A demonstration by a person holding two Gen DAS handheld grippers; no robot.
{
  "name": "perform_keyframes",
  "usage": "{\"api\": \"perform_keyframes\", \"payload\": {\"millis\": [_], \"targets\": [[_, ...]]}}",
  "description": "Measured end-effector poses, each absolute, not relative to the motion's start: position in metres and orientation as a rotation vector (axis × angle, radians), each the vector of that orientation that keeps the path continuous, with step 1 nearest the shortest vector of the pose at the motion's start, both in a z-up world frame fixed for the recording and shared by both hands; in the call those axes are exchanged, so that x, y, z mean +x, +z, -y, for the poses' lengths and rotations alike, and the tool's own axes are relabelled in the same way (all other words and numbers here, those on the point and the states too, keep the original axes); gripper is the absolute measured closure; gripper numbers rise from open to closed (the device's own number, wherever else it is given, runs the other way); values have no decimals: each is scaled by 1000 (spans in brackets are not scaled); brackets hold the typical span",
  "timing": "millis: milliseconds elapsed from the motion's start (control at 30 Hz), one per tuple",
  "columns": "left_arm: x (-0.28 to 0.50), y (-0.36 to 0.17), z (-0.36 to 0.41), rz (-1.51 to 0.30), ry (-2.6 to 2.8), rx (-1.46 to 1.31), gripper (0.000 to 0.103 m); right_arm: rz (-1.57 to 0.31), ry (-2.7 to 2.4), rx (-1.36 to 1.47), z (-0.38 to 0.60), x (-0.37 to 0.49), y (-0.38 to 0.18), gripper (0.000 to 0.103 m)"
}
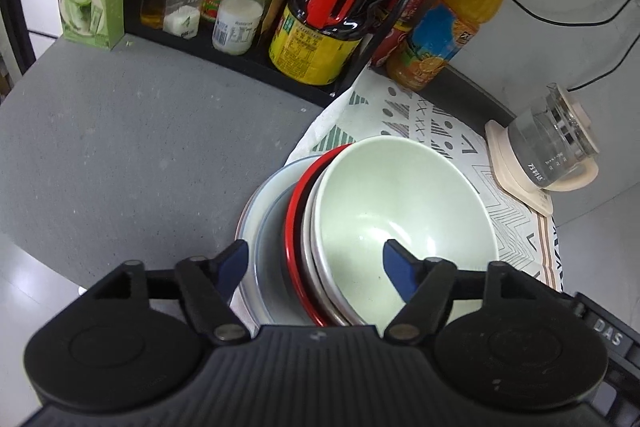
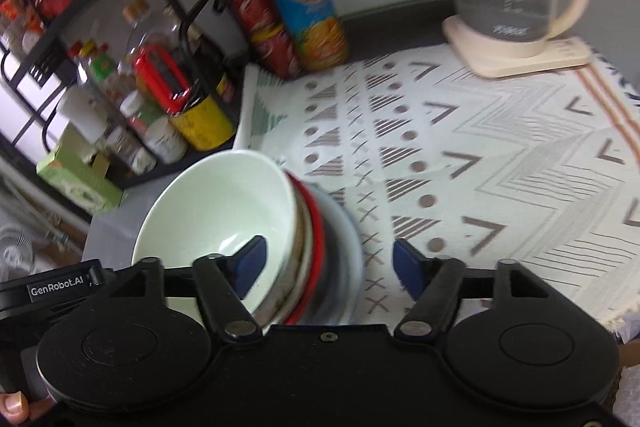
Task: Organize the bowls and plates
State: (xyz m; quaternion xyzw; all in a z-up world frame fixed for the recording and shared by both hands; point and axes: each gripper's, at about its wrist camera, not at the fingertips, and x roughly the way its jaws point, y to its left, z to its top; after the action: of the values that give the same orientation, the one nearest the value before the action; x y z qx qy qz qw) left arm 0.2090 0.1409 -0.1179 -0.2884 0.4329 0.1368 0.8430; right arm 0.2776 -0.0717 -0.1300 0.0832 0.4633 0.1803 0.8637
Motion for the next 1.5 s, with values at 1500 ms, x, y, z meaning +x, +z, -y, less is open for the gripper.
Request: {"api": "perform_keyframes", "payload": {"millis": [1500], "targets": [[76, -49, -56, -795, 71, -285, 16, -704, 123, 151, 201, 97, -73, 0]]}}
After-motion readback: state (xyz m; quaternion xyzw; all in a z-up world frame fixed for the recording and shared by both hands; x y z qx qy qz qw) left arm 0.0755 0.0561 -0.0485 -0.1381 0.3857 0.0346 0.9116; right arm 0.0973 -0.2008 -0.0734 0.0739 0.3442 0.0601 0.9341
